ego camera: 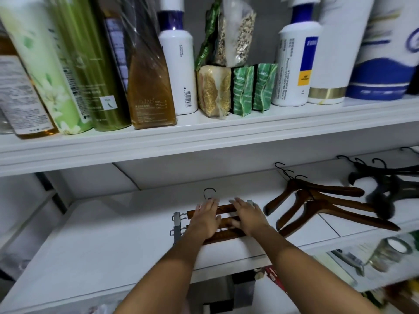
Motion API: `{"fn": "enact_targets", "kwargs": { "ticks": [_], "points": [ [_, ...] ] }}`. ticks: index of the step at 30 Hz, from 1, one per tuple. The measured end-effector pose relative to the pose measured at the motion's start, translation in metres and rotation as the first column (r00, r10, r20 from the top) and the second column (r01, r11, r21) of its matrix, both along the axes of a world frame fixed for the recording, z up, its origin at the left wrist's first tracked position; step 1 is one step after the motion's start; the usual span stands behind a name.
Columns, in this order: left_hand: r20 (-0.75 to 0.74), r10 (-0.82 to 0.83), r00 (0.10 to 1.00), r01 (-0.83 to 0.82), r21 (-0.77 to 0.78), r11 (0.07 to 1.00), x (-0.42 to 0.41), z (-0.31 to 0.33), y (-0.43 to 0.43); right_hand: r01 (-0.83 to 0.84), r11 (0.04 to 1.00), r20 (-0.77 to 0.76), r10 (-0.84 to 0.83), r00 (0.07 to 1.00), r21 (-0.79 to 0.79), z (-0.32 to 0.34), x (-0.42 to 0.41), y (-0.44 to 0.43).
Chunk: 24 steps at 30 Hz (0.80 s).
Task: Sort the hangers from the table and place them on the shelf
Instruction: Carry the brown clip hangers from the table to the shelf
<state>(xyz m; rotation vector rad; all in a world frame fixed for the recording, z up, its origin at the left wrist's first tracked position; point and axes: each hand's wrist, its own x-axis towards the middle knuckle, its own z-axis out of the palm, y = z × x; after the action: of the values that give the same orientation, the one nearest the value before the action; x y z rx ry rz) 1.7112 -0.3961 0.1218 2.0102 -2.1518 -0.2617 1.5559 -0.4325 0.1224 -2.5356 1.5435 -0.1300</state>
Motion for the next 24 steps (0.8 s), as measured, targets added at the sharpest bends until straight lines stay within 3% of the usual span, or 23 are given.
{"fn": "enact_targets", "kwargs": {
  "ticks": [11, 19, 24],
  "points": [
    [0.019, -0.261, 0.965, 0.262, -0.086, 0.961, -0.113, 0.121, -0.037, 0.273, 0.918, 0.109, -0.251, 0.962, -0.288, 0.124, -0.142, 0.016],
    [0.091, -0.489, 0.868, 0.497, -0.123, 0.859, -0.26, 0.154, -0.03, 0.431, 0.823, 0.086, -0.431, 0.898, -0.371, 0.148, -0.285, 0.048],
    [0.098, -0.61, 0.787, 0.617, -0.135, 0.775, -0.366, 0.16, -0.018, 0.578, 0.735, 0.08, -0.592, 0.802, -0.355, 0.141, -0.4, 0.094]
  ]
}}
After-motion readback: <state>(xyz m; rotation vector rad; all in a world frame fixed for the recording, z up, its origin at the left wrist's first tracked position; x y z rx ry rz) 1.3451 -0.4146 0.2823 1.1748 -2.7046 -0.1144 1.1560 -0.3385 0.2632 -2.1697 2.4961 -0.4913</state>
